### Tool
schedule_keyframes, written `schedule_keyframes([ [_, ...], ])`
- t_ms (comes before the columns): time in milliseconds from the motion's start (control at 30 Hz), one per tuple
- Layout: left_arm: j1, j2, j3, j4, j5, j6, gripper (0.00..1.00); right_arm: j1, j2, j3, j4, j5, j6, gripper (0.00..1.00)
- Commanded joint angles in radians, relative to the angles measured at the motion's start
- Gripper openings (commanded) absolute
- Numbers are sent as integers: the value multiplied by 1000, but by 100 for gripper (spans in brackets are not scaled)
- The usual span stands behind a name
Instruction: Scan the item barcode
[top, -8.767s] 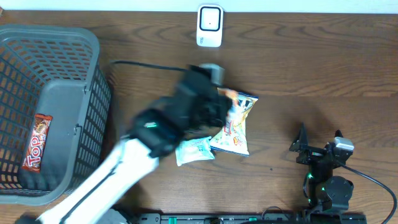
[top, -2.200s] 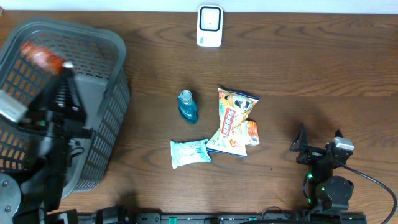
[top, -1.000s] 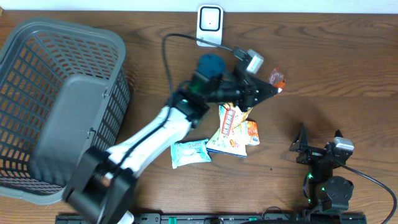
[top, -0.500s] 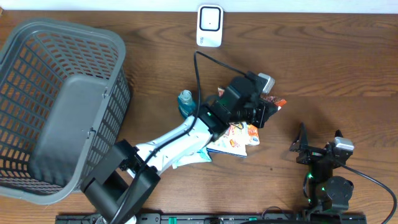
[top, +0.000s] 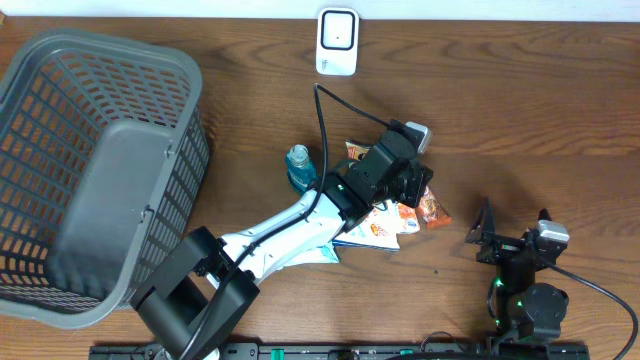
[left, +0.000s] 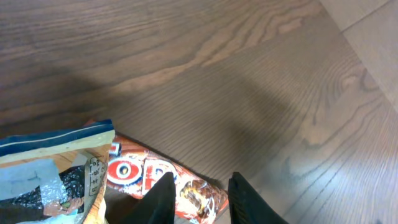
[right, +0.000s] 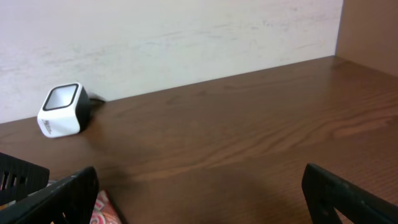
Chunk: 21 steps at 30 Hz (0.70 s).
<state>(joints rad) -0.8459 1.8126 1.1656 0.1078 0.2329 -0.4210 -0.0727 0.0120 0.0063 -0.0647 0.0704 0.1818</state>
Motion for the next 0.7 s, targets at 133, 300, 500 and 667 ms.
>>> schedule_keyframes([
  [133,5,-29,6,-1,-90,10,32,2,-5,-1,-4,-2,-7,99],
  [300,5,-98,37,-87,-218,68,32,2,-5,-1,-4,-2,-7,99],
  [500,5,-189,177,-274,-425,227,33,2,-5,-1,-4,-2,-7,99],
  [667,41,-230,317,-456,-631,297,33,2,-5,-1,-4,-2,-7,99],
])
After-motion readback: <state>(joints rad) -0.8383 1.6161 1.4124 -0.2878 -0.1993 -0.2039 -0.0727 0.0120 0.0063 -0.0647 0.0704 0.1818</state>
